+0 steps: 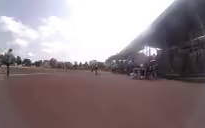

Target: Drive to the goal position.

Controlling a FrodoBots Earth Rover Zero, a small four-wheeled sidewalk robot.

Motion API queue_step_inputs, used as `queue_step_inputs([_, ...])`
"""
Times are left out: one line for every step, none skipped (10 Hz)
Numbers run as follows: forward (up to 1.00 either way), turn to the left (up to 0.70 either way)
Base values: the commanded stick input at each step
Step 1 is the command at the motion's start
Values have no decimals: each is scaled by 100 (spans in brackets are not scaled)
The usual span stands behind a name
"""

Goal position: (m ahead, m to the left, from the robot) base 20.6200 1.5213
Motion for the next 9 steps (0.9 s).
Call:
queue_step_inputs([70,0])
queue_step_inputs([70,0])
queue_step_inputs([70,0])
queue_step_inputs([70,0])
queue_step_inputs([70,0])
queue_step_inputs([70,0])
queue_step_inputs([70,0])
queue_step_inputs([70,0])
queue_step_inputs([70,0])
